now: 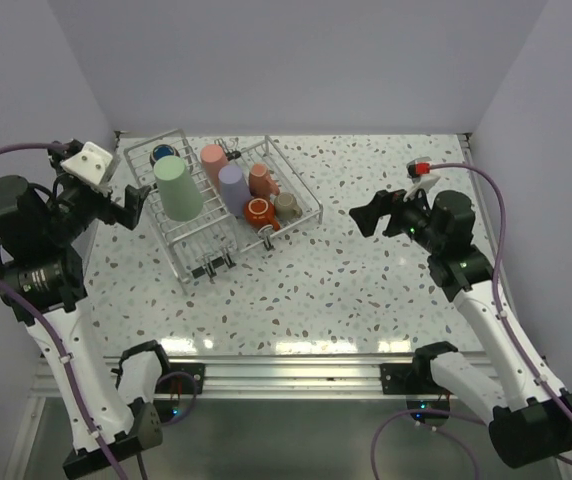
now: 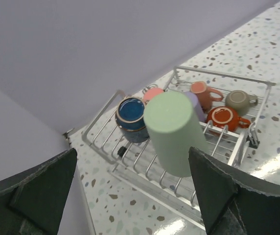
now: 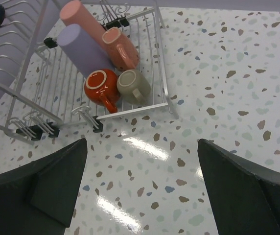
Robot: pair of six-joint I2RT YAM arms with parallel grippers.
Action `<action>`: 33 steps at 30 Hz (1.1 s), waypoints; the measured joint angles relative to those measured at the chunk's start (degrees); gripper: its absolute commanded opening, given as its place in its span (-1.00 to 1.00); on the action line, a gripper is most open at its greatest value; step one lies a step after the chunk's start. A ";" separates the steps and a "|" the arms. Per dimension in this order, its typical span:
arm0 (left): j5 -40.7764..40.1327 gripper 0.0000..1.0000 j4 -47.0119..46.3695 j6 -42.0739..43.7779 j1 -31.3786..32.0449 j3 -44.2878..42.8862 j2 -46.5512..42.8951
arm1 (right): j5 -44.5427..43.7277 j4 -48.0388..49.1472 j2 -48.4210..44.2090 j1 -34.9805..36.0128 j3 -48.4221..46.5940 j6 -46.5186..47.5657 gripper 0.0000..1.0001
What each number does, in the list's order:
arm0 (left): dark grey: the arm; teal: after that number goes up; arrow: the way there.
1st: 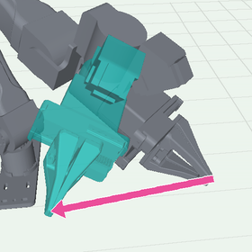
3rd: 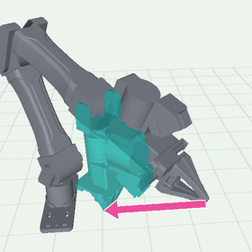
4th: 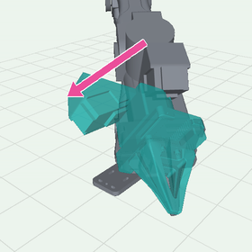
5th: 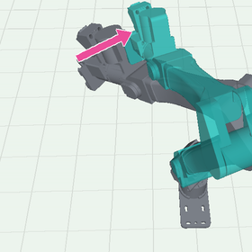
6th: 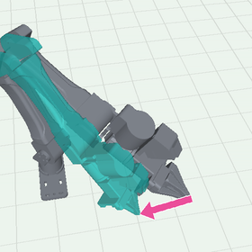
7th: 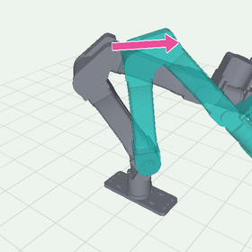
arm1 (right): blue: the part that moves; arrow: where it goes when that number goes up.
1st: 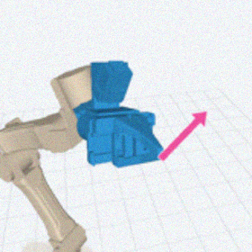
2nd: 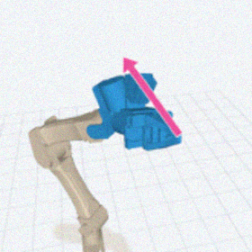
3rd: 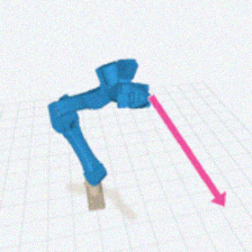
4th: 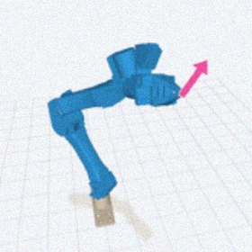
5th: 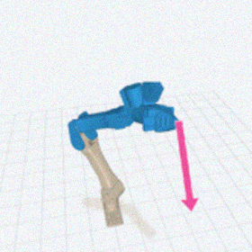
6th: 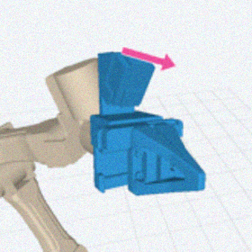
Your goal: Unload the cups from the dish rack
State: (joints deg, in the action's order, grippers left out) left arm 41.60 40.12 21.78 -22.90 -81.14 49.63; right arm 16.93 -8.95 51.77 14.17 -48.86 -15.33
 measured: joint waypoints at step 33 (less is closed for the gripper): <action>10.43 1.00 11.63 10.86 10.64 -7.45 24.22 | 3.30 0.83 1.49 0.00 0.00 -0.59 0.96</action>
State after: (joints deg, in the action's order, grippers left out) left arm 52.03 51.75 32.64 -12.25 -88.60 73.84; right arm 20.23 -8.12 53.25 14.17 -48.86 -15.92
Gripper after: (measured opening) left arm 0.998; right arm 0.983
